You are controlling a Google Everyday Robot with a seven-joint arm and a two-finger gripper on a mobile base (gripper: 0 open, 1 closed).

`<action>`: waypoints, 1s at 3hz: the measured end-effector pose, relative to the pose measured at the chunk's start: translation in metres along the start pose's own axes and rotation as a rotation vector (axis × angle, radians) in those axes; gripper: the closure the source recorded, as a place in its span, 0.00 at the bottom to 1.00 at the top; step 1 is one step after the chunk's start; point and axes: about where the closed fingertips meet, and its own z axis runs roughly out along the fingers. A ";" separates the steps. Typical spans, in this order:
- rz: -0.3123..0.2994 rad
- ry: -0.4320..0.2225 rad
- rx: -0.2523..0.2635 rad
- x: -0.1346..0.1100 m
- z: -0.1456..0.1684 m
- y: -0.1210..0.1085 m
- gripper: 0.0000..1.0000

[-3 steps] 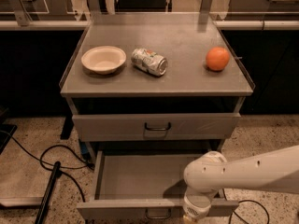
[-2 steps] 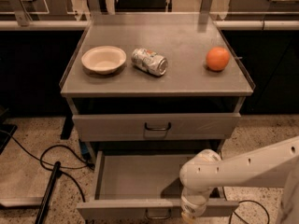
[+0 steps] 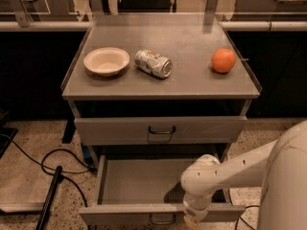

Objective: Close middle drawer

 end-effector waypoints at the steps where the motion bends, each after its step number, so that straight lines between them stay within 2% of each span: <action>1: 0.002 0.001 -0.001 0.000 0.001 0.000 0.82; 3: 0.002 0.001 -0.001 0.000 0.001 0.000 0.36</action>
Offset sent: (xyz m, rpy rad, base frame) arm -0.0001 0.0000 -0.0011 -0.0010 0.0013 -0.0019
